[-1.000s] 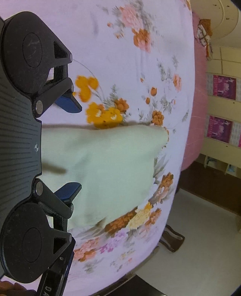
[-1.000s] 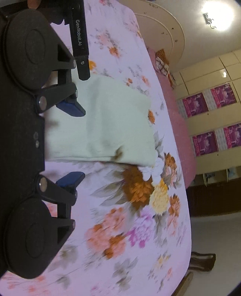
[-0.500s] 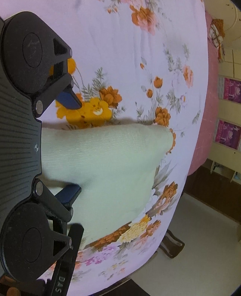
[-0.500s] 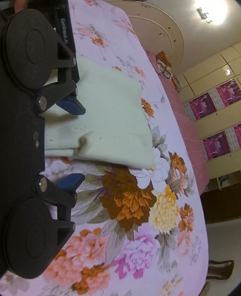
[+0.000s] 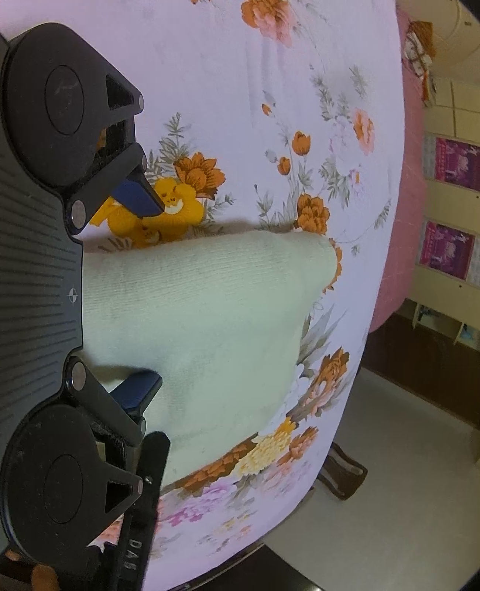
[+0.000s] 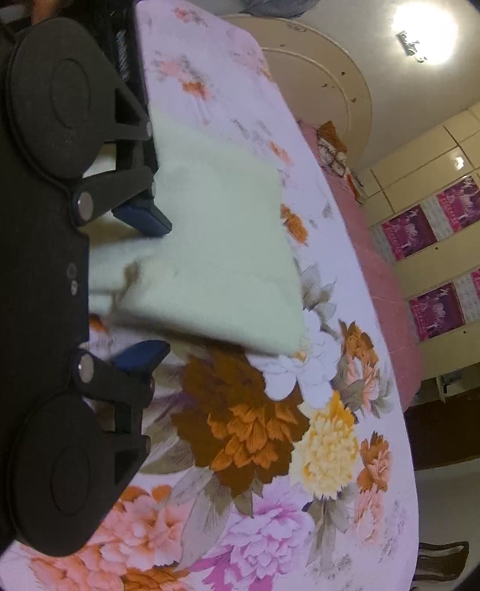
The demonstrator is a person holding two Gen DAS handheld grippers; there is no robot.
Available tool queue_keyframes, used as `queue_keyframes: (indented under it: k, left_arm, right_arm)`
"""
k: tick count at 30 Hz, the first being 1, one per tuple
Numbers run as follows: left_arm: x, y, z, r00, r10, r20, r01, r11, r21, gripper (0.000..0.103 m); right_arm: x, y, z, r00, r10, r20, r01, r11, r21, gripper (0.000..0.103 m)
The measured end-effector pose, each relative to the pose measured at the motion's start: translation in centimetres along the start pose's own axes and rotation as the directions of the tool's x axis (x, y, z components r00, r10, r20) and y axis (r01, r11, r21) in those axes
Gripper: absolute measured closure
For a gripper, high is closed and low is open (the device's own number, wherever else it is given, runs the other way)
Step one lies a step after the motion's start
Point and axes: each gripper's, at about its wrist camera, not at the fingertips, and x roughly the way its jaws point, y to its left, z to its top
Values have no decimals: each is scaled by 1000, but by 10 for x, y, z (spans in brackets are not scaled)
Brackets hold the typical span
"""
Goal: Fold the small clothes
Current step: 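Move both grippers onto the end of the mint-green sweater bundle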
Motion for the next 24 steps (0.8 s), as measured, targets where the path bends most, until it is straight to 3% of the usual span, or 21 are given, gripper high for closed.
queue_keyframes:
  k: [5, 6, 7, 8, 11, 17, 19, 20, 24]
  left_arm:
    - [-4, 3, 5, 1000, -9, -25, 7, 998, -70, 13]
    - [-4, 4, 6, 999, -14, -30, 11, 996, -85, 13]
    - [-4, 5, 6, 999, -18, -34, 15, 995, -94, 13]
    - [-3, 5, 7, 999, -29, -37, 25, 994, -104, 13]
    - [-2, 4, 8, 998, -52, -43, 46, 991, -123, 15]
    - [3, -5, 6, 999, -27, -29, 25, 995, -95, 15]
    - [5, -6, 7, 999, -25, -25, 22, 995, -95, 15]
    - [5, -6, 8, 999, -24, -25, 21, 995, -98, 15]
    - [5, -6, 7, 999, -24, -21, 22, 995, -98, 15]
  right_arm:
    - [-8, 1, 5, 1000, 11, 7, -11, 999, 31, 41]
    - [-11, 0, 6, 999, 28, 21, -29, 998, 51, 36]
    - [-12, -1, 7, 998, 48, 28, -50, 996, 71, 26]
    - [-11, -1, 8, 998, 59, 27, -61, 995, 83, 23]
    - [-5, 1, 9, 999, 33, 16, -34, 997, 68, 29]
    - [2, -3, 13, 999, 29, 16, -30, 995, 95, 30]
    - [7, 3, 14, 1000, 17, 0, -17, 999, 51, 43]
    - [8, 5, 14, 1000, 23, -1, -23, 999, 42, 45]
    - [11, 2, 14, 999, 43, -24, -42, 998, 44, 44]
